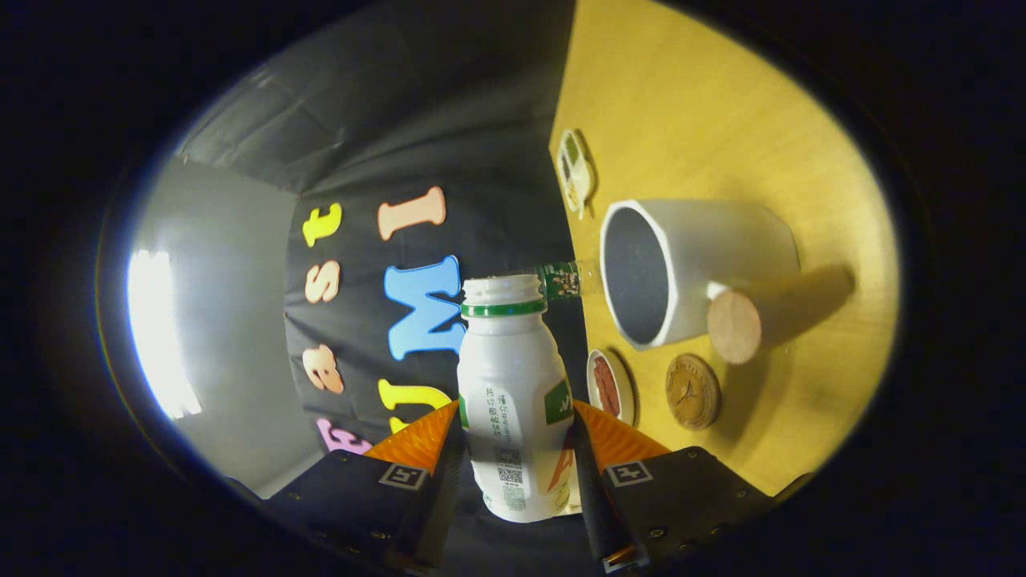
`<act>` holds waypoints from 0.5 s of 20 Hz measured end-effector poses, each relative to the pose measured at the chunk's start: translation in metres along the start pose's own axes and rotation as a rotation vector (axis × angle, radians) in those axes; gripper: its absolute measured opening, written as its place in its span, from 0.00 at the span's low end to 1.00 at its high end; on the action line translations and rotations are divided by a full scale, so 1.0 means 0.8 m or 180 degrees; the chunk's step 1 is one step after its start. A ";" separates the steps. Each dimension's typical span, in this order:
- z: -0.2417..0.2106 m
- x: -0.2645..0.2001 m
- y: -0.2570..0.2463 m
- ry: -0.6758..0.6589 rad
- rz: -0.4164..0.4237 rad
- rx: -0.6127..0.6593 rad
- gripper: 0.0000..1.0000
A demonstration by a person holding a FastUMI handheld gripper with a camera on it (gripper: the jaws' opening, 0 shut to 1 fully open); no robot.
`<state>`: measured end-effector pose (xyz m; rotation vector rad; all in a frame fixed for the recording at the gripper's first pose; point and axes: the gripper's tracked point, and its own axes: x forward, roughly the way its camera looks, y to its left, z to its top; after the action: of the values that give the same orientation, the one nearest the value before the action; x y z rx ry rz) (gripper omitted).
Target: Take the bottle from table, then pour the juice into the cup, finally place the bottle on the coaster
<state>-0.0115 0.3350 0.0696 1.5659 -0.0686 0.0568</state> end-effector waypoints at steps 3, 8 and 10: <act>0.009 -0.005 -0.011 0.0003 0.0021 -0.0689 0.66; -0.001 0.020 -0.021 0.0129 0.0002 -0.1878 0.66; -0.003 0.022 -0.023 0.0115 0.0013 -0.2429 0.66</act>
<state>0.0077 0.3371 0.0528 0.8019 -0.0557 0.0536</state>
